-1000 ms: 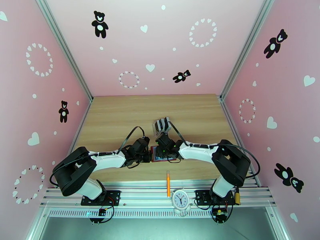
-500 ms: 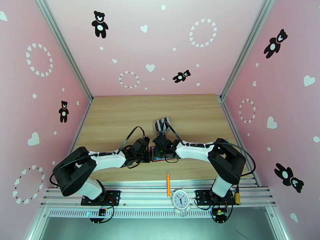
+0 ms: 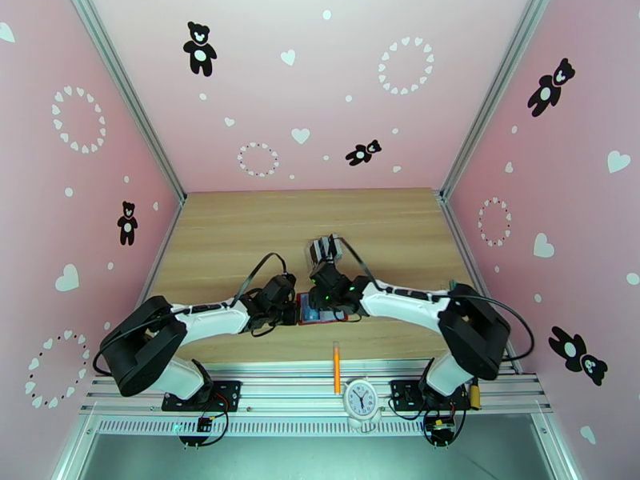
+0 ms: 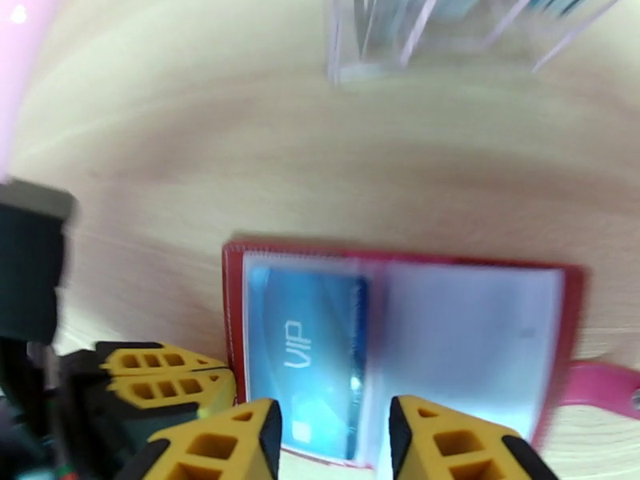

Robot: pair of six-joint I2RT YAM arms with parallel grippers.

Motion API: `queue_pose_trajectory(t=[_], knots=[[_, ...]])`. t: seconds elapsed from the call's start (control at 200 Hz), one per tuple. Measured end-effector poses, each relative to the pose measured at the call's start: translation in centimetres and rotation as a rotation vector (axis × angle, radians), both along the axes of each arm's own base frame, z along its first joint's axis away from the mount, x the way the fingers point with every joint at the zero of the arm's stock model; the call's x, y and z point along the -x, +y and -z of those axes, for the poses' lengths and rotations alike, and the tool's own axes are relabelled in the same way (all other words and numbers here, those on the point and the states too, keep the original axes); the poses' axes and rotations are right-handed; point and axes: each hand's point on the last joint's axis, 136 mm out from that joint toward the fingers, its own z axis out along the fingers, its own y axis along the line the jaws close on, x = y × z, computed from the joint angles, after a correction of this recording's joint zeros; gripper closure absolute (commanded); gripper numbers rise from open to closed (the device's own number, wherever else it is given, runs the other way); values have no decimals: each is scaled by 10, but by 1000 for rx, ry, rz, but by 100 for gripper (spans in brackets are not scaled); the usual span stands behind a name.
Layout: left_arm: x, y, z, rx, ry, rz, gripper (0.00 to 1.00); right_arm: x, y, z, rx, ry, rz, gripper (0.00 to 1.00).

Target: Put the credit cards into the card holder

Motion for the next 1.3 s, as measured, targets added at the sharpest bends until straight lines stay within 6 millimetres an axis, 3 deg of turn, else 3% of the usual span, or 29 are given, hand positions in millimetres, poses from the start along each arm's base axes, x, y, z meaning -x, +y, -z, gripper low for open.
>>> queue_pose_trajectory(t=[0.11,0.305,0.536,0.696,1.081,1.302], knots=[[4,8,0,-35,11,-1,86,-5,-12,-6,-11,-11,23,57],[7,12,-5,-57,18,12,75,4,-29,17,7,46,27,57],[8,7,-21,-18,-4,18,73,6,-17,27,-28,77,-9,58],[20,-8,-28,29,2,52,73,2,-16,36,-20,96,-16,58],[30,-10,-4,8,53,40,73,-13,-6,34,-39,89,-30,59],[23,-13,-3,-6,36,37,73,-17,-11,35,-27,86,-19,59]])
